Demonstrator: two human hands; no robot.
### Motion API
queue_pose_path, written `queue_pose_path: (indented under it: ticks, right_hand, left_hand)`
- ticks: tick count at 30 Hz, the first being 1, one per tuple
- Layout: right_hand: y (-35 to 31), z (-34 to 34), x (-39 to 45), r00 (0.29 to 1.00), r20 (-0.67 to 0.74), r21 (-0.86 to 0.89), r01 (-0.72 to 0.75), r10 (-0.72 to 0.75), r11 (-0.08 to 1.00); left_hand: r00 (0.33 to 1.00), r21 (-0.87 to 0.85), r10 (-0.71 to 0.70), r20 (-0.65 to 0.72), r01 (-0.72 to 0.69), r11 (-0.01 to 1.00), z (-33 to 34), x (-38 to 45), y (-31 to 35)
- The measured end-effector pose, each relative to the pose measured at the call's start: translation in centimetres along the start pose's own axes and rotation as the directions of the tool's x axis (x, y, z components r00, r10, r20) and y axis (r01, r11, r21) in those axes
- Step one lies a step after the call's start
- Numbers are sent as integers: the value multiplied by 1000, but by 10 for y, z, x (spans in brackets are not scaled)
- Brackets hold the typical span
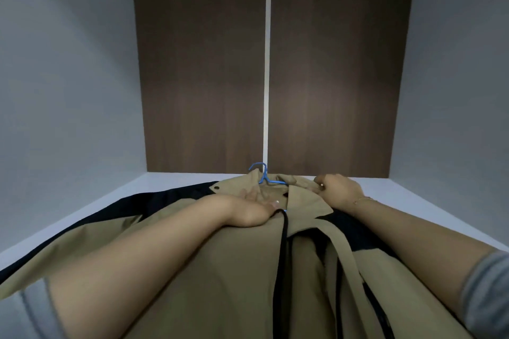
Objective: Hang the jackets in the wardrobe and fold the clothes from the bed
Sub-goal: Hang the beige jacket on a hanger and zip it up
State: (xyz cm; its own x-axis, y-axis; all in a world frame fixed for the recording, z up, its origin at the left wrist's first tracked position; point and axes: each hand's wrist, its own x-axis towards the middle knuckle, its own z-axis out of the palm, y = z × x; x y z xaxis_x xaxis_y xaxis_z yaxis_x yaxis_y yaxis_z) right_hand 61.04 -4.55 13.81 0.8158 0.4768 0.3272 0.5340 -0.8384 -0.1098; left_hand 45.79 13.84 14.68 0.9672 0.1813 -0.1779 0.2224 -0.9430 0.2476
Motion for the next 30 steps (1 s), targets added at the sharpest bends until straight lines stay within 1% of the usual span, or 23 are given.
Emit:
queue_pose_path:
  ticks: [1,3,4,6,8,10,14,16,18,20,21,23,25,27,30]
  right_hand:
    - [0,-2,-1,1000,-9,-7,-4,4,1000]
    - [-3,-6,-4,1000,-14,-107,8,-9,994]
    - [-6,-9,-7,1000,3,-180,6,-6,984]
    - [-14,-21,-16,996,78,-281,-15,39,959]
    - [-26,-43,-33,985,156,-254,-32,73,967]
    - [-41,-66,-60,971,231,-163,-24,62,986]
    - [-61,-104,-136,965,254,-40,80,-67,996]
    - [-64,-113,-180,966,234,22,111,-113,994]
    - [-64,-113,-217,969,215,98,103,-122,990]
    - [-68,-110,-239,979,173,148,81,-107,986]
    - [-70,-107,-246,986,136,163,69,-91,984]
    - [-76,-102,-259,998,31,164,41,-46,986]
    - [-82,-99,-276,997,-71,191,23,-9,981]
    - [-89,-94,-297,989,-151,248,29,9,968]
    - [-97,-79,-331,968,-253,254,68,-2,965]
  left_hand:
    - [999,0,32,21,-32,1000,0,-5,0]
    - [997,59,50,63,-54,997,5,-13,-1]
    - [997,98,36,75,-43,994,10,-15,-2]
    - [999,105,12,53,-17,994,19,-16,-1]
    - [1000,94,9,14,-11,996,23,-20,2]
    - [1000,101,11,-12,-10,995,23,-27,3]
    - [997,128,4,-71,5,992,21,-53,6]
    - [997,114,7,-83,2,993,16,-77,9]
    - [993,92,50,-106,-40,995,12,-107,12]
    - [980,51,102,-172,-95,994,11,-140,18]
    - [965,7,127,-229,-128,992,14,-158,21]
    - [915,-138,161,-369,-226,964,28,-195,26]
    - [863,-247,226,-452,-365,898,49,-231,26]
    - [830,-242,303,-468,-450,859,76,-262,23]
    - [790,-159,343,-508,-478,864,116,-293,15]
